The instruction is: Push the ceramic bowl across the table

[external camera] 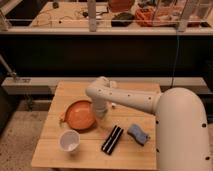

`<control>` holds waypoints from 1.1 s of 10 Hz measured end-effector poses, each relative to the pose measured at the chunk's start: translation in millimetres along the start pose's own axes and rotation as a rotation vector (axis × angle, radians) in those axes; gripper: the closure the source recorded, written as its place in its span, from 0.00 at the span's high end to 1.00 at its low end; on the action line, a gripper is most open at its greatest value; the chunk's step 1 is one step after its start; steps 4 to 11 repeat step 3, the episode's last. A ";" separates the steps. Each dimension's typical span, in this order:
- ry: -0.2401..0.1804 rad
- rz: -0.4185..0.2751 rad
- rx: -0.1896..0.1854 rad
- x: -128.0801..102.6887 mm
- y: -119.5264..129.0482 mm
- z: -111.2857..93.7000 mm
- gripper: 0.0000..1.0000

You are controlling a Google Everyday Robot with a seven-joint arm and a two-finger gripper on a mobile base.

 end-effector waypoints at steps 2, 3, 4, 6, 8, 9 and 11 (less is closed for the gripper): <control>-0.003 -0.007 -0.002 -0.5 -1.8 -0.5 0.02; -0.005 -0.011 -0.004 -2.8 -3.0 -0.2 0.02; -0.005 -0.011 -0.004 -2.8 -3.0 -0.2 0.02; -0.005 -0.011 -0.004 -2.8 -3.0 -0.2 0.02; -0.005 -0.011 -0.004 -2.8 -3.0 -0.2 0.02; -0.005 -0.011 -0.004 -2.8 -3.0 -0.2 0.02; -0.005 -0.011 -0.004 -2.8 -3.0 -0.2 0.02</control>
